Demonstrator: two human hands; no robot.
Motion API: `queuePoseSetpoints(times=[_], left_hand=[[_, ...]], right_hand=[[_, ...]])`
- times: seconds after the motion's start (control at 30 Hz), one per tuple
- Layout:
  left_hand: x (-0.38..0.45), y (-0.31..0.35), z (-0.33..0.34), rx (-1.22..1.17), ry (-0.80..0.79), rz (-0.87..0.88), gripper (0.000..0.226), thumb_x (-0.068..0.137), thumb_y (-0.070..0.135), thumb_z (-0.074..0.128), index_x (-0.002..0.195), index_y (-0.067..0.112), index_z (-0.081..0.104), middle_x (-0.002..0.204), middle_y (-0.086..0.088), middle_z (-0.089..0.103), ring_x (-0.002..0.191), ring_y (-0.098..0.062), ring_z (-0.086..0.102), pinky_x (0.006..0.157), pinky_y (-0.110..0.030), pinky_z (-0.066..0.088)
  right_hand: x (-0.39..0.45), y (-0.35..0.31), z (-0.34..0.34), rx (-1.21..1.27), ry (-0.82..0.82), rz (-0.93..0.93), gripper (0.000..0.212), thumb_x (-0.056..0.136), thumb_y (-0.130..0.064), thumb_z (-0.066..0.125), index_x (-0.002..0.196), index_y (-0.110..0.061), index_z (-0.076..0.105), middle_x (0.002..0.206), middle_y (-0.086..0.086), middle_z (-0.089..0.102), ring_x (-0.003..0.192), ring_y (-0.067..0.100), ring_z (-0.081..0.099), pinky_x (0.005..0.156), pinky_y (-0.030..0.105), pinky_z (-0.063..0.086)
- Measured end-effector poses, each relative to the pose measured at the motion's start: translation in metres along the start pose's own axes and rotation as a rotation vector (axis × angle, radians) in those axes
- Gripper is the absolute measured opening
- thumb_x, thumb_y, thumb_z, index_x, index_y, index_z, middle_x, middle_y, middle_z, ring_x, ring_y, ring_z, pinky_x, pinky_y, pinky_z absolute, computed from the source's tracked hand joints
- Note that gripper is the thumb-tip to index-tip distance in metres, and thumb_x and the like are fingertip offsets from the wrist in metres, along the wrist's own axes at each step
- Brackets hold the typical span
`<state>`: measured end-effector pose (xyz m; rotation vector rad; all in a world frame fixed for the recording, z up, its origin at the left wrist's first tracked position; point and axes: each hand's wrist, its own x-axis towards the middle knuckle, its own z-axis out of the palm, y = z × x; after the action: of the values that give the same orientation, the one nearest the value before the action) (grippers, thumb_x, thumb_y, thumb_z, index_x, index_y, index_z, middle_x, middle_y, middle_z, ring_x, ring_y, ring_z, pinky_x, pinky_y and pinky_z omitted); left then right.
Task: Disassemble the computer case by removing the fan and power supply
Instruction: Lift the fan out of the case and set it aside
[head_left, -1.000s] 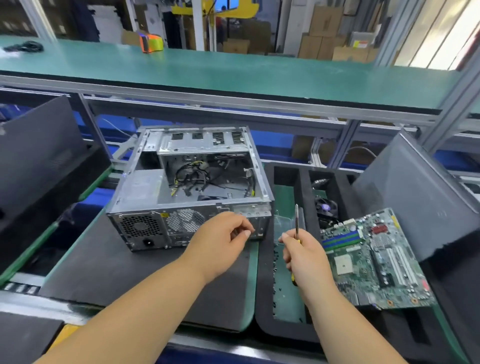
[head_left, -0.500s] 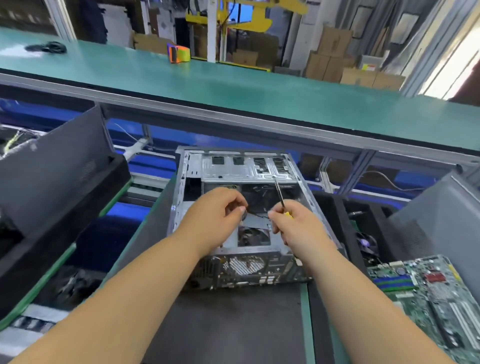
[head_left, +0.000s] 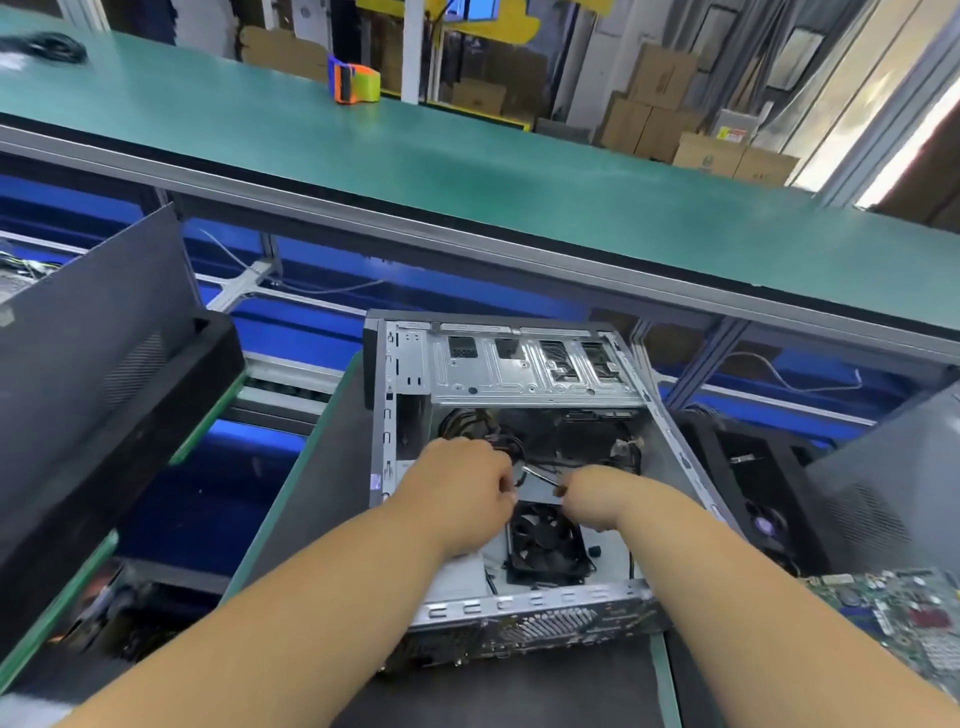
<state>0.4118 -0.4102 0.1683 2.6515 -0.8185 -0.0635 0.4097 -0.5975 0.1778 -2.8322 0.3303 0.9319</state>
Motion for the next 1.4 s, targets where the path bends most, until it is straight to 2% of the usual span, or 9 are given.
queuePoseSetpoints(times=[0.23, 0.5, 0.6, 0.7, 0.93, 1.03, 1.1, 1.2, 1.4], left_hand=[[0.001, -0.002, 0.004, -0.008, -0.011, -0.002, 0.022, 0.093, 0.044, 0.048, 0.092, 0.029, 0.064, 0.089, 0.009, 0.061, 0.090, -0.017, 0.053, 0.088, -0.035, 0.037], [0.002, -0.001, 0.003, -0.031, -0.022, -0.032, 0.021, 0.092, 0.042, 0.049, 0.089, 0.028, 0.064, 0.085, 0.010, 0.061, 0.088, -0.016, 0.054, 0.089, -0.035, 0.036], [0.002, 0.000, 0.001, -0.031, -0.018, -0.040, 0.021, 0.092, 0.043, 0.050, 0.089, 0.028, 0.065, 0.084, 0.010, 0.060, 0.087, -0.016, 0.055, 0.088, -0.034, 0.038], [0.002, 0.002, -0.001, -0.036, -0.013, -0.045, 0.017, 0.091, 0.041, 0.051, 0.088, 0.031, 0.064, 0.083, 0.012, 0.060, 0.087, -0.015, 0.055, 0.086, -0.033, 0.040], [0.003, 0.002, 0.000, -0.039, -0.002, -0.055, 0.015, 0.088, 0.041, 0.054, 0.088, 0.032, 0.065, 0.084, 0.015, 0.059, 0.086, -0.013, 0.057, 0.084, -0.031, 0.046], [0.003, 0.002, -0.001, -0.048, 0.004, -0.055, 0.015, 0.087, 0.041, 0.054, 0.088, 0.032, 0.066, 0.087, 0.014, 0.063, 0.086, -0.013, 0.058, 0.083, -0.031, 0.046], [0.003, 0.002, -0.002, -0.060, 0.004, -0.048, 0.013, 0.088, 0.040, 0.054, 0.088, 0.033, 0.065, 0.088, 0.014, 0.063, 0.088, -0.012, 0.059, 0.084, -0.031, 0.046], [0.002, 0.001, -0.004, -0.149, 0.015, -0.056, 0.010, 0.088, 0.040, 0.057, 0.090, 0.034, 0.065, 0.090, 0.015, 0.060, 0.090, -0.011, 0.058, 0.083, -0.030, 0.046], [0.002, 0.017, -0.015, -0.538, 0.081, -0.079, 0.019, 0.089, 0.034, 0.064, 0.108, 0.033, 0.064, 0.099, 0.013, 0.061, 0.093, -0.006, 0.058, 0.084, -0.029, 0.050]], right_hand=[[0.033, 0.006, 0.016, -0.269, -0.104, -0.006, 0.034, 0.095, -0.016, 0.049, 0.128, -0.007, 0.054, 0.111, 0.014, 0.065, 0.084, 0.025, 0.055, 0.069, 0.031, 0.043], [0.023, 0.006, 0.005, -0.228, 0.001, -0.049, 0.026, 0.094, -0.015, 0.056, 0.118, -0.008, 0.066, 0.120, 0.011, 0.066, 0.109, 0.029, 0.062, 0.089, 0.033, 0.051], [0.012, 0.011, 0.001, -0.068, 0.117, -0.053, 0.008, 0.089, -0.012, 0.062, 0.092, -0.018, 0.067, 0.105, 0.008, 0.069, 0.099, 0.028, 0.064, 0.081, 0.032, 0.052], [-0.006, 0.019, -0.001, 0.009, 0.279, -0.072, 0.019, 0.088, -0.019, 0.066, 0.075, -0.030, 0.057, 0.087, -0.006, 0.065, 0.087, 0.019, 0.063, 0.072, 0.029, 0.050], [-0.058, 0.047, -0.015, 0.083, 0.720, -0.081, 0.011, 0.090, -0.028, 0.063, 0.082, -0.028, 0.055, 0.078, -0.009, 0.061, 0.079, 0.019, 0.055, 0.062, 0.031, 0.043], [-0.077, 0.062, -0.023, 0.259, 0.883, -0.062, 0.008, 0.089, -0.027, 0.067, 0.084, -0.025, 0.061, 0.076, -0.013, 0.062, 0.078, 0.018, 0.057, 0.065, 0.032, 0.044], [-0.089, 0.069, -0.024, 0.481, 0.972, -0.034, 0.007, 0.087, -0.026, 0.070, 0.083, -0.027, 0.064, 0.073, -0.021, 0.061, 0.074, 0.004, 0.058, 0.064, 0.028, 0.041], [-0.103, 0.074, -0.020, 0.848, 1.061, 0.012, 0.010, 0.085, -0.024, 0.074, 0.080, -0.028, 0.066, 0.075, -0.015, 0.066, 0.069, -0.010, 0.059, 0.062, 0.018, 0.039], [-0.109, 0.078, -0.002, 1.408, 1.081, -0.023, 0.012, 0.087, -0.016, 0.073, 0.080, -0.022, 0.065, 0.051, -0.017, 0.058, 0.043, -0.002, 0.048, 0.046, 0.015, 0.041]])
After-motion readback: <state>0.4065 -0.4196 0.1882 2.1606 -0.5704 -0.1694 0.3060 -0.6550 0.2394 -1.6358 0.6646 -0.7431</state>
